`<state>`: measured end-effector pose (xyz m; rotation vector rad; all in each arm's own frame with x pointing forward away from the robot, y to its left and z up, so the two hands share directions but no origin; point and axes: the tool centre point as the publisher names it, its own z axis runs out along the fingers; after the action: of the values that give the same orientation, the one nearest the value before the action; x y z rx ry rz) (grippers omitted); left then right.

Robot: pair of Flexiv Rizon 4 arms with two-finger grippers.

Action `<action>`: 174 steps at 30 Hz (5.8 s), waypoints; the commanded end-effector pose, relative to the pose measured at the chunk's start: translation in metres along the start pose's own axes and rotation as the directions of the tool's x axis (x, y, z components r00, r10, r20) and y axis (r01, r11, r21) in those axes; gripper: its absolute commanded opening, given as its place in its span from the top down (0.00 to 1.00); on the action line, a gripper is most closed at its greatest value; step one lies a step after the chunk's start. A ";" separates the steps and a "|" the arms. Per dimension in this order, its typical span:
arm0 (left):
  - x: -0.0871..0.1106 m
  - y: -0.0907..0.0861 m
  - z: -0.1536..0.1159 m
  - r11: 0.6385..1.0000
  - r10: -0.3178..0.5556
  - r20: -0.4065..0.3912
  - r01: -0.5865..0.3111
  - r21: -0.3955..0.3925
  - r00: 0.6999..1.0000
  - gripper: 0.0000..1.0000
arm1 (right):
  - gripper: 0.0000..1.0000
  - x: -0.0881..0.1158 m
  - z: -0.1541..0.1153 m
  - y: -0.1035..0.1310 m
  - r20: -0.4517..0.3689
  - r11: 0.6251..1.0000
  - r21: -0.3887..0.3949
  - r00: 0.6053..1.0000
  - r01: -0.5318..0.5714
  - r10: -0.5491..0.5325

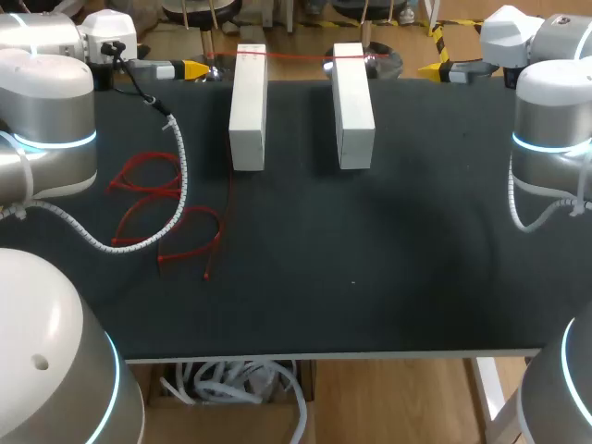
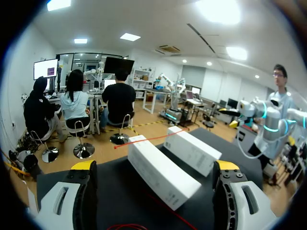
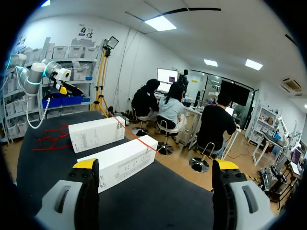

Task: Grab the tape and strap the tape.

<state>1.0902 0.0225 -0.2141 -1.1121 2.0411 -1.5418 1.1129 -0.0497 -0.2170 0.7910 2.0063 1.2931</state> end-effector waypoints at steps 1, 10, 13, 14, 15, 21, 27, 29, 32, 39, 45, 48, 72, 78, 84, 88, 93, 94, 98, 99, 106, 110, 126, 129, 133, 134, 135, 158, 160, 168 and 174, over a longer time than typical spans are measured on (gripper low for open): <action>0.000 0.002 0.001 1.000 0.002 0.001 -0.002 0.009 1.000 0.00 | 0.00 0.000 0.000 0.000 -0.001 1.000 0.003 1.000 0.000 0.000; 0.000 0.002 0.001 1.000 0.002 0.001 -0.002 0.009 1.000 0.00 | 0.00 0.000 0.000 0.000 -0.001 1.000 0.003 1.000 0.000 0.000; 0.000 0.002 0.001 1.000 0.002 0.001 -0.002 0.009 1.000 0.00 | 0.00 0.000 0.000 0.000 -0.001 1.000 0.003 1.000 0.000 0.000; 0.000 0.002 0.001 1.000 0.002 0.001 -0.002 0.009 1.000 0.00 | 0.00 0.000 0.000 0.000 -0.001 1.000 0.003 1.000 0.000 0.000; -0.001 0.002 0.001 1.000 0.019 -0.015 -0.019 0.011 1.000 0.00 | 0.00 0.000 0.000 0.000 -0.001 1.000 0.003 1.000 0.000 0.000; -0.020 0.003 0.006 0.995 0.085 -0.190 -0.092 -0.026 0.978 0.00 | 0.00 0.000 0.000 0.000 -0.001 1.000 0.003 1.000 0.000 0.000; -0.052 0.004 0.024 0.989 0.141 -0.348 -0.147 0.008 0.927 0.00 | 0.00 0.000 0.000 0.000 -0.001 1.000 0.003 1.000 0.000 0.000; -0.061 0.005 0.032 0.986 0.161 -0.379 -0.161 0.031 0.911 0.00 | 0.00 0.000 0.000 0.000 -0.001 1.000 0.003 1.000 0.000 0.000; -0.071 0.007 0.044 0.985 0.171 -0.413 -0.167 0.047 0.895 0.00 | 0.00 0.000 0.000 0.000 -0.001 1.000 0.003 1.000 0.000 0.000; -0.093 0.013 0.071 0.977 0.211 -0.457 -0.198 0.077 0.864 0.00 | 0.00 0.000 0.000 0.000 -0.001 1.000 0.003 1.000 0.000 0.000; -0.110 0.013 0.085 0.969 0.247 -0.497 -0.226 0.104 0.832 0.00 | 0.00 0.000 0.000 0.000 -0.001 1.000 0.003 1.000 0.000 0.000; -0.119 0.015 0.094 0.967 0.253 -0.544 -0.227 0.117 0.800 0.00 | 0.00 0.000 0.000 0.000 -0.001 1.000 0.003 1.000 0.000 0.000; -0.151 0.016 0.155 0.958 0.285 -0.681 -0.229 0.174 0.675 0.53 | 0.00 0.000 0.000 0.000 -0.001 1.000 0.003 1.000 0.000 0.000; -0.149 0.018 0.168 0.954 0.296 -0.696 -0.231 0.189 0.654 0.63 | 0.00 0.000 0.000 0.000 -0.001 1.000 0.003 1.000 0.000 0.000; -0.150 0.019 0.180 0.952 0.303 -0.712 -0.230 0.200 0.634 0.61 | 0.00 0.000 0.000 0.000 -0.001 1.000 0.003 1.000 0.000 0.000; -0.151 0.020 0.187 0.952 0.303 -0.723 -0.230 0.202 0.620 0.62 | 0.00 0.000 0.000 0.000 -0.001 1.000 0.003 1.000 0.000 0.000; -0.148 0.022 0.192 0.951 0.307 -0.739 -0.232 0.206 0.600 0.63 | 0.00 0.000 0.000 0.000 -0.001 1.000 0.003 1.000 0.000 0.000; -0.148 0.023 0.192 0.950 0.307 -0.740 -0.232 0.208 0.598 0.64 | 0.00 0.000 0.000 0.000 -0.001 1.000 0.003 1.000 0.000 0.000; -0.144 0.025 0.193 0.950 0.309 -0.746 -0.232 0.211 0.589 0.67 | 0.00 0.000 0.000 0.000 -0.001 1.000 0.003 1.000 0.000 0.000; -0.143 0.026 0.193 0.949 0.310 -0.747 -0.232 0.212 0.588 0.70 | 0.00 0.000 0.000 0.000 -0.001 1.000 0.003 1.000 0.000 0.000; -0.134 0.030 0.193 0.948 0.315 -0.755 -0.229 0.222 0.575 0.78 | 0.00 0.000 0.000 0.000 -0.001 1.000 0.003 1.000 0.000 0.000; -0.130 0.032 0.194 0.947 0.319 -0.759 -0.224 0.231 0.567 0.76 | 0.00 0.000 0.000 0.000 -0.001 1.000 0.003 1.000 0.000 0.000; -0.125 0.036 0.200 0.945 0.324 -0.766 -0.217 0.243 0.555 0.84 | 0.00 0.000 0.000 0.000 -0.001 1.000 0.003 1.000 0.000 0.000; -0.123 0.038 0.200 0.946 0.322 -0.766 -0.214 0.242 0.556 0.87 | 0.00 0.000 0.000 0.000 -0.001 1.000 0.003 1.000 0.000 0.000; -0.121 0.038 0.199 0.946 0.322 -0.766 -0.212 0.244 0.556 0.90 | 0.00 0.000 0.000 0.000 -0.001 1.000 0.003 1.000 0.000 0.000; -0.121 0.039 0.199 0.946 0.322 -0.766 -0.211 0.244 0.556 0.90 | 0.00 0.000 0.000 0.000 -0.001 1.000 0.003 1.000 0.000 0.000; -0.120 0.039 0.199 0.946 0.323 -0.766 -0.211 0.246 0.556 0.91 | 0.00 0.000 0.000 0.000 -0.001 1.000 0.003 1.000 0.000 0.000; -0.056 -0.001 0.152 0.914 0.392 -0.715 -0.158 0.374 0.578 1.00 | 0.00 0.000 0.000 0.000 -0.001 1.000 0.003 1.000 0.000 0.000; -0.047 -0.007 0.147 0.914 0.386 -0.705 -0.143 0.380 0.595 1.00 | 0.00 0.000 0.000 0.000 -0.001 1.000 0.003 1.000 0.000 0.000; -0.016 -0.025 0.130 0.880 0.388 -0.623 -0.073 0.469 0.679 1.00 | 0.00 0.000 0.000 0.000 -0.001 1.000 0.003 1.000 0.000 0.000; 0.002 -0.027 0.123 0.853 0.386 -0.567 -0.048 0.519 0.727 1.00 | 0.00 0.000 0.000 0.000 -0.001 1.000 0.003 1.000 0.000 0.000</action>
<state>1.1906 -0.0564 -0.2269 -0.0641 1.9153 -2.3535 1.1130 -0.0496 -0.2170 0.7912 2.0063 1.2929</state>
